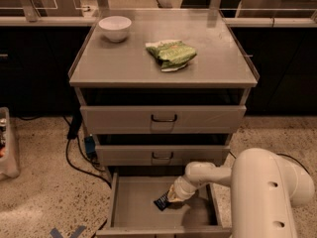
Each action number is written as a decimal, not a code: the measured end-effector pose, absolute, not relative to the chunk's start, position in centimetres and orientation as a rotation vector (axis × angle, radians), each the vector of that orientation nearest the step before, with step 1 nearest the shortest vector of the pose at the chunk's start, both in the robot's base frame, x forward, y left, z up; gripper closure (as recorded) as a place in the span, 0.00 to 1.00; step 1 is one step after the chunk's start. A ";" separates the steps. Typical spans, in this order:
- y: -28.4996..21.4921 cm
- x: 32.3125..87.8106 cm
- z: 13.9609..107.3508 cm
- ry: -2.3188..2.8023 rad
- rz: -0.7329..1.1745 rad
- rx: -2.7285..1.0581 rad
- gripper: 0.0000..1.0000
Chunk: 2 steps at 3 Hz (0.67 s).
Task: Pick rxbar blueberry from bottom drawer and place on counter
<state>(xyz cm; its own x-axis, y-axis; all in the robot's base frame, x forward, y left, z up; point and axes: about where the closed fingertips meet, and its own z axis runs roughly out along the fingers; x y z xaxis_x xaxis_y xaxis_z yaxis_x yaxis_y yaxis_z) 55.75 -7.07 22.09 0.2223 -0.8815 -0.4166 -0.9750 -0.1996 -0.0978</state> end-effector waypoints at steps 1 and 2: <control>-7.0 55.6 21.8 1.732 0.400 -2.165 0.61; -7.0 55.5 21.8 1.732 0.400 -2.165 0.37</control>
Offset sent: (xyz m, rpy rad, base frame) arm -0.0269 -0.0463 0.0826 -0.0507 -0.0937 -0.0724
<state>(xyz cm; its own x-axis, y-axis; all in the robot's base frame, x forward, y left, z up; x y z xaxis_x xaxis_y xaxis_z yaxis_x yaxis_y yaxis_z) 55.54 -7.01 21.75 0.2178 -0.8807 -0.4206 -0.9760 -0.2002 -0.0862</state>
